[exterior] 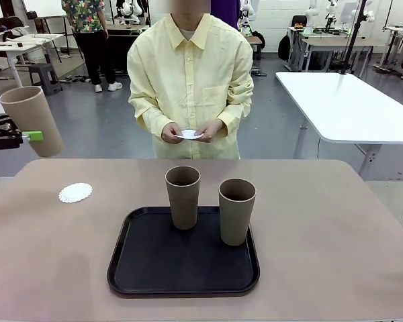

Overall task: Place coasters on the table and set cups on them.
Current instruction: Pick up one Reusable plastic cup and place it on a coaster set by the human.

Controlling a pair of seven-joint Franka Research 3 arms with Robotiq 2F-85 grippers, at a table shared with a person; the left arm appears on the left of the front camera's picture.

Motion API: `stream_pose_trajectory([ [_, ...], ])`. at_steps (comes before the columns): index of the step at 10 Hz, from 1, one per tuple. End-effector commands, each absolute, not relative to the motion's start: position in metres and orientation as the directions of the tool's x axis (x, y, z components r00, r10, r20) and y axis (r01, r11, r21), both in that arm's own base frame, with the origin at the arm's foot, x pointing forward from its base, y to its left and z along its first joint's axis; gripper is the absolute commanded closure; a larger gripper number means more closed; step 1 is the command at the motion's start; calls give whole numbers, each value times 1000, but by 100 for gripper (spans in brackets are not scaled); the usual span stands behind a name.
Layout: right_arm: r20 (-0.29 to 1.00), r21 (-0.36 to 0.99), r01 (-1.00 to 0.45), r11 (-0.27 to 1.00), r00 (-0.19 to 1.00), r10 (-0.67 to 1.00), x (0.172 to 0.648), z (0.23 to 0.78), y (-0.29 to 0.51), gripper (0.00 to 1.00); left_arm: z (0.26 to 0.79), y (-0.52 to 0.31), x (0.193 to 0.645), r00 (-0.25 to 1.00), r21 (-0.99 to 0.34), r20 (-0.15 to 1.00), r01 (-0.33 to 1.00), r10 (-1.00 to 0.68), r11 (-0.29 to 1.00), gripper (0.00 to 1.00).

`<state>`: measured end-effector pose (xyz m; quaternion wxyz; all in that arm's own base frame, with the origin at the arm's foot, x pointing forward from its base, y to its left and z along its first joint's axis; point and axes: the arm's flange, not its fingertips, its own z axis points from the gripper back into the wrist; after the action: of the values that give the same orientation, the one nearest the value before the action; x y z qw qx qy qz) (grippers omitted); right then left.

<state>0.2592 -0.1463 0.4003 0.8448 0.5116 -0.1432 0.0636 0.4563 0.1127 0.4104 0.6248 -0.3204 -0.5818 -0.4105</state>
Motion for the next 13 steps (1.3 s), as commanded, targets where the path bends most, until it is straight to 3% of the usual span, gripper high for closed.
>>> stream_pose_trajectory([
  [1, 311, 848, -260, 462, 950, -38, 259, 400, -148, 0, 417, 115, 463, 3, 42, 996, 865, -89, 499, 15],
  [4, 311, 848, -260, 462, 950, -38, 259, 400, -148, 0, 416, 104, 460, 45, 36, 987, 872, -154, 488, 15],
  [5, 311, 848, -260, 462, 950, -38, 259, 400, -148, 0, 412, 116, 458, -3, 57, 994, 874, -111, 483, 15],
  [10, 311, 848, -260, 462, 950, -38, 259, 400, -148, 0, 410, 114, 459, 8, 54, 992, 872, -124, 486, 15],
  [13, 311, 848, -260, 462, 950, -38, 259, 400, -148, 0, 372, 108, 490, 36, 62, 972, 913, -230, 402, 15],
])
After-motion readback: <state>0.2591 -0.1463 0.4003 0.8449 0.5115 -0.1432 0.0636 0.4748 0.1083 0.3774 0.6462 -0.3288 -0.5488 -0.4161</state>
